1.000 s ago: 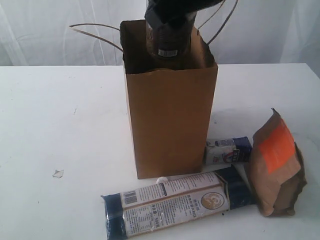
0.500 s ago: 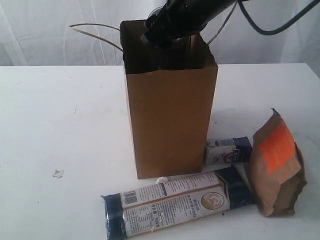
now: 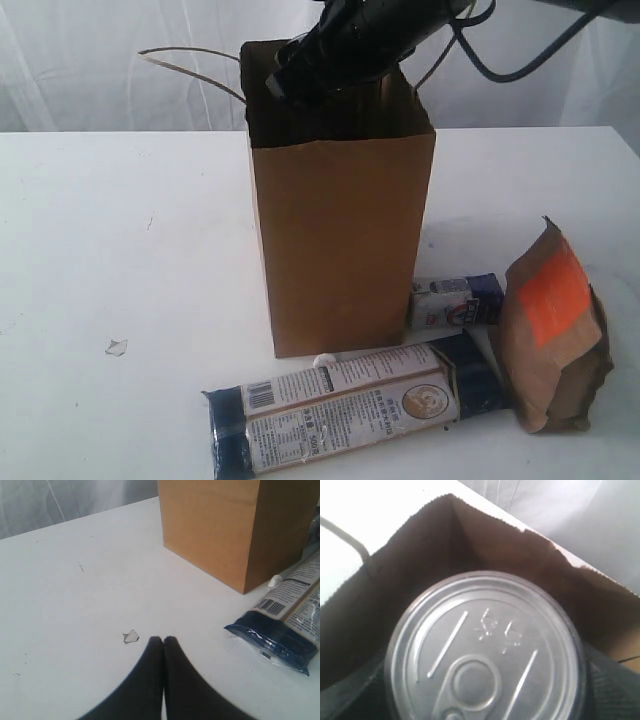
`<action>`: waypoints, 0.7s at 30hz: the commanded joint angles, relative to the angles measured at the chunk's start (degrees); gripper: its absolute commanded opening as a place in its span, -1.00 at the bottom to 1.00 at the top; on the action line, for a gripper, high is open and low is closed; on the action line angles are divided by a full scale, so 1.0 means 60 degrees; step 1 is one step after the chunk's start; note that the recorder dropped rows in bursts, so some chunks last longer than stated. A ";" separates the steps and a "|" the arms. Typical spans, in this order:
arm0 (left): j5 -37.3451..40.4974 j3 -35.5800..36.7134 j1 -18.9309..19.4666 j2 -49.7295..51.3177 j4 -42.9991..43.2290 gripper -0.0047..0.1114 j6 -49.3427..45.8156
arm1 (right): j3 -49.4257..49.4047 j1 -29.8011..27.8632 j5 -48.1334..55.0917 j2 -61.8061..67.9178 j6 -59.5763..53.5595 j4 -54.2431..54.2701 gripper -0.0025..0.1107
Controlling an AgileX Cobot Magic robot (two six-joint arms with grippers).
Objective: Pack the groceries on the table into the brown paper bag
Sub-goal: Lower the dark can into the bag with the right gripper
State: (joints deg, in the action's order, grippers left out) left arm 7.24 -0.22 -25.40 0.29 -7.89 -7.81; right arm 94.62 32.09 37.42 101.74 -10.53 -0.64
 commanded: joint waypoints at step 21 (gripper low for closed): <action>0.0048 0.0037 0.0014 -0.0048 -0.0040 -0.92 0.0026 | 0.1091 -0.0025 0.0152 0.0157 0.0042 0.0180 -0.96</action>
State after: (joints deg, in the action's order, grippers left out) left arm 7.24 -0.22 -25.40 0.29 -7.89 -7.81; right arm 99.54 32.09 40.12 103.46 -10.44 0.00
